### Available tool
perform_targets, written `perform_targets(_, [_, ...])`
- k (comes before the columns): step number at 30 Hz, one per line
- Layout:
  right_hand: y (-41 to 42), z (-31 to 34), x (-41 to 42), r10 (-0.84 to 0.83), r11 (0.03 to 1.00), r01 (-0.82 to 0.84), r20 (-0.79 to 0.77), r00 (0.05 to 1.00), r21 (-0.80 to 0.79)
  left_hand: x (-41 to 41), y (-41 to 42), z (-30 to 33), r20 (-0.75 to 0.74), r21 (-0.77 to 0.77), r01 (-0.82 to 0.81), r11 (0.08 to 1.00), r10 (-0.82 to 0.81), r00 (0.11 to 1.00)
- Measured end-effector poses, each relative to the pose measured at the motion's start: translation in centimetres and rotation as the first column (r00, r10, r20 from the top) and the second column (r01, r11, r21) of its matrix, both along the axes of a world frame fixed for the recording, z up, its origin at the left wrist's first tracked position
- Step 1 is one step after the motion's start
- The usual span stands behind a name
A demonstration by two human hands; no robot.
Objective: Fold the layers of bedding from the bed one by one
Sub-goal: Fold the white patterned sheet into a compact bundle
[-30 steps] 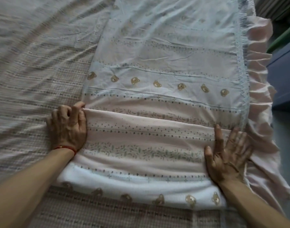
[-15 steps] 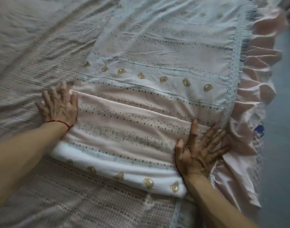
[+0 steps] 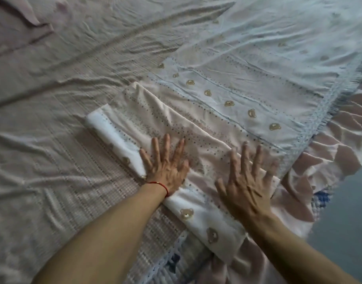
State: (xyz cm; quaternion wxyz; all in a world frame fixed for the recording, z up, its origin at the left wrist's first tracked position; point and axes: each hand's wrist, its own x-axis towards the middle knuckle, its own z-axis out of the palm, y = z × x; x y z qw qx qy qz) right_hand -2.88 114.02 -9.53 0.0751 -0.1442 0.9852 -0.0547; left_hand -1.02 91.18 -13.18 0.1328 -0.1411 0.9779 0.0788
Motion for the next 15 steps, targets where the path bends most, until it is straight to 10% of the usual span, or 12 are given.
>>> perform_targets(4, [-3.8,-1.1,-8.7,0.602,0.798,-0.601,-0.014,0.798,0.047,-0.7,-0.2,-1.3,0.000,0.056,-0.018,0.998,0.018,1.000])
perform_targets(15, [-3.9,-3.5,-11.4,0.628,0.778,-0.626,0.120,0.769,-0.057,-0.8,0.3,-1.7,-0.085,-0.080,-0.042,0.996,0.035,0.996])
